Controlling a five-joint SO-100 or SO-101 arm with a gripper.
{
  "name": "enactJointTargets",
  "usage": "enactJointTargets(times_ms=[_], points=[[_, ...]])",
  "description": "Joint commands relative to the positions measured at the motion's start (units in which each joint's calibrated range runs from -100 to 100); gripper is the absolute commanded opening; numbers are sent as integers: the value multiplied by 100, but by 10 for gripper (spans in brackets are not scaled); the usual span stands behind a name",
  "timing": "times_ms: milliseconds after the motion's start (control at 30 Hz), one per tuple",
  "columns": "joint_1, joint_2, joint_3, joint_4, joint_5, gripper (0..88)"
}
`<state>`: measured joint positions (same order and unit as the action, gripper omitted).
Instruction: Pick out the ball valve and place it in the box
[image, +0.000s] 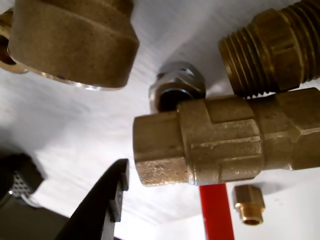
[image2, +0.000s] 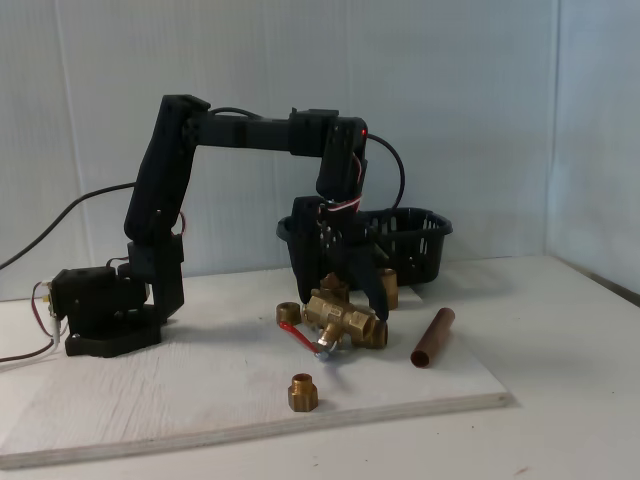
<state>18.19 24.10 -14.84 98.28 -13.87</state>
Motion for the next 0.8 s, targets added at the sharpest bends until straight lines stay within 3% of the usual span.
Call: enactJointTargets(times_ms=[0, 767], points=[[26, -15, -249, 69, 140, 516], [4, 197, -258, 51, 688, 516]])
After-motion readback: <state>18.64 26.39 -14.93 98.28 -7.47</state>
